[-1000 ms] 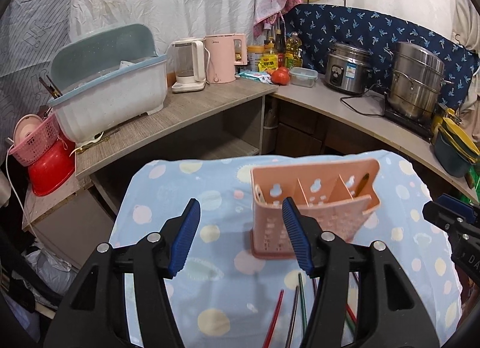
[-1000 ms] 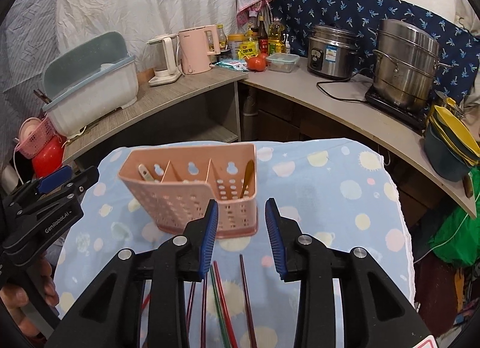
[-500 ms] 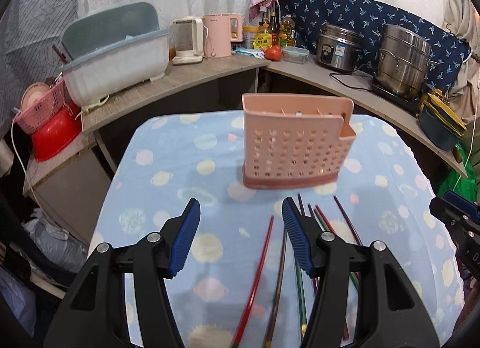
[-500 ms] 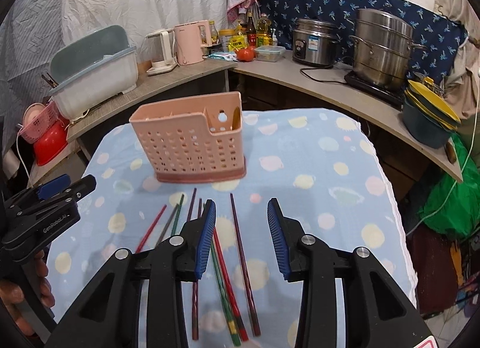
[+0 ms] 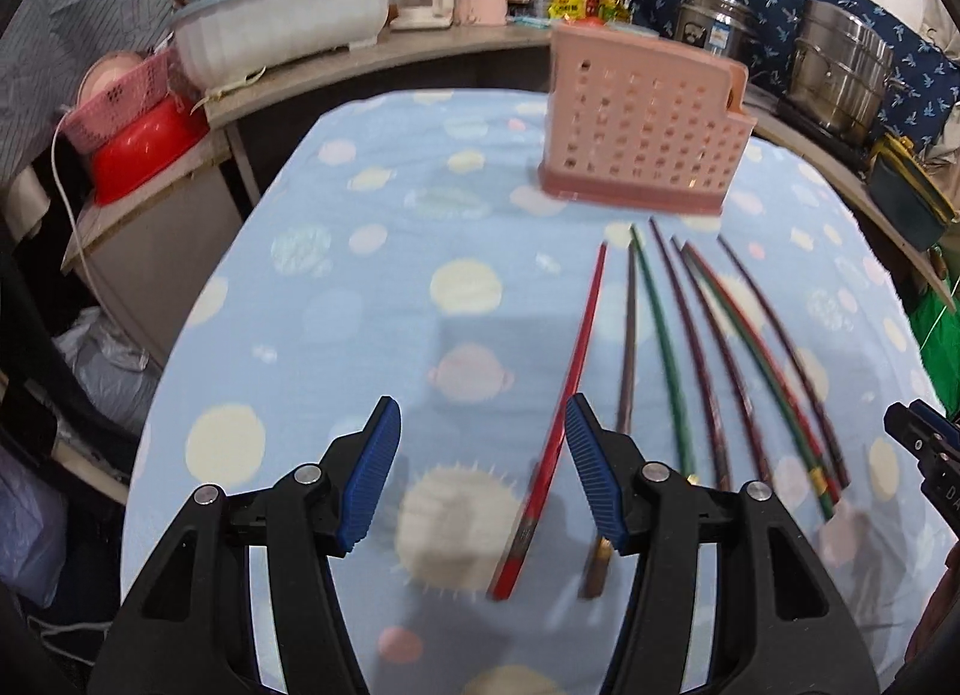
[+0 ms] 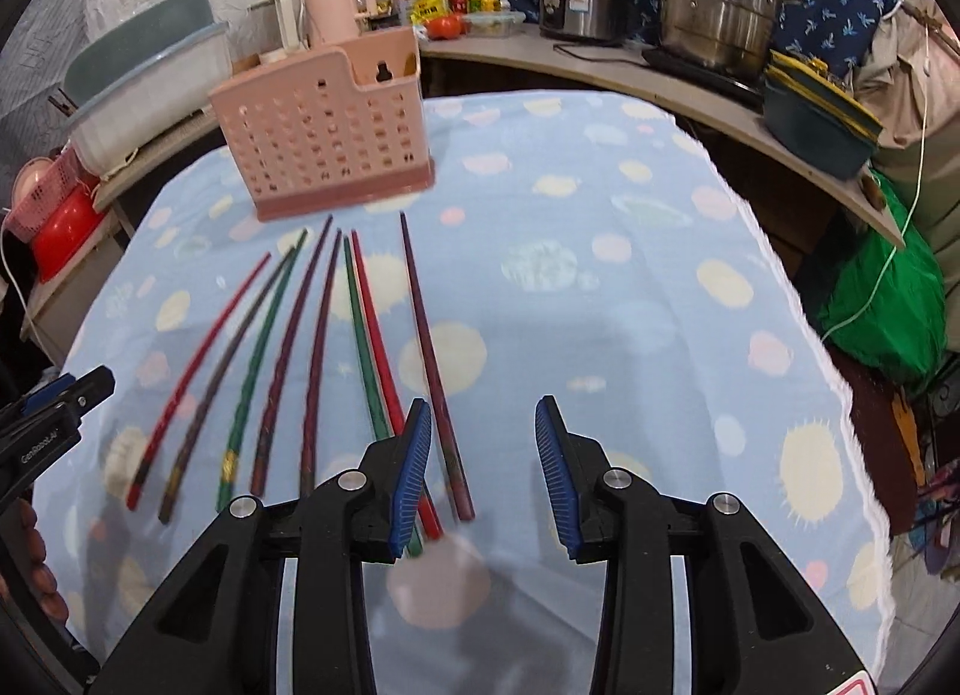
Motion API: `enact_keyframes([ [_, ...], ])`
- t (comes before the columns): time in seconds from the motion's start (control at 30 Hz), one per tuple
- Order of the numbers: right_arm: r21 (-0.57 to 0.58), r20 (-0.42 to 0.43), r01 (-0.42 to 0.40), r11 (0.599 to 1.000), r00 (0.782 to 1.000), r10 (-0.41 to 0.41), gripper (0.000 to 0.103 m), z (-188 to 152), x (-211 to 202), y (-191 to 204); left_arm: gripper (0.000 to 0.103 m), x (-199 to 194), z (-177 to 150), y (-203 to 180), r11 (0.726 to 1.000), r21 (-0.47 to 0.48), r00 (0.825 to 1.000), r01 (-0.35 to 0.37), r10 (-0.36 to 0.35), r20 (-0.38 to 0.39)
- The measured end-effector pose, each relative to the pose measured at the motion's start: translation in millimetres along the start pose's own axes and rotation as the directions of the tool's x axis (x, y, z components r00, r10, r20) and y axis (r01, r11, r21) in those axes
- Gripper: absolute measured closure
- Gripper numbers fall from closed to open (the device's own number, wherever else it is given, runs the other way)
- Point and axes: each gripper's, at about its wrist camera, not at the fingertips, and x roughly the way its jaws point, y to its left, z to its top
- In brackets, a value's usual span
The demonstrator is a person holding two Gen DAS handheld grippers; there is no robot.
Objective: Organize utensils
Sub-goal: 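Move both tools back down over the row of chopsticks, then grasp the red chopstick with the left tool while the right tool grasps a dark brown chopstick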
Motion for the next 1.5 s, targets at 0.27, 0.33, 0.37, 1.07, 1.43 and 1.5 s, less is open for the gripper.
enact_keyframes([
  [0.27,0.024,-0.041,-0.026,0.999,0.999,0.027,0.067,-22,17,-2,0.049,7,-30,8,1.000,-0.012,0.999,0.022,-0.023,-0.026],
  [0.33,0.019,-0.042,-0.029,0.999,0.999,0.030,0.069,-23,20,1,0.049,7,-33,6,1.000,-0.001,0.999,0.027,-0.027,-0.027],
  [0.37,0.018,-0.042,-0.030,0.999,0.999,0.031,0.069,-23,22,2,0.049,8,-34,5,1.000,0.001,0.999,0.030,-0.030,-0.029],
  [1.07,-0.001,-0.044,-0.061,0.998,0.997,0.061,0.092,-22,38,12,0.061,20,-47,-3,0.998,0.027,0.996,0.064,-0.063,-0.060],
  [1.43,-0.001,-0.053,-0.068,0.998,0.996,0.068,0.097,-28,35,9,0.092,15,-50,1,0.991,0.009,0.988,0.133,-0.132,-0.076],
  [1.5,0.002,-0.053,-0.071,0.997,0.996,0.071,0.101,-29,33,8,0.093,13,-51,1,0.990,0.010,0.988,0.137,-0.136,-0.077],
])
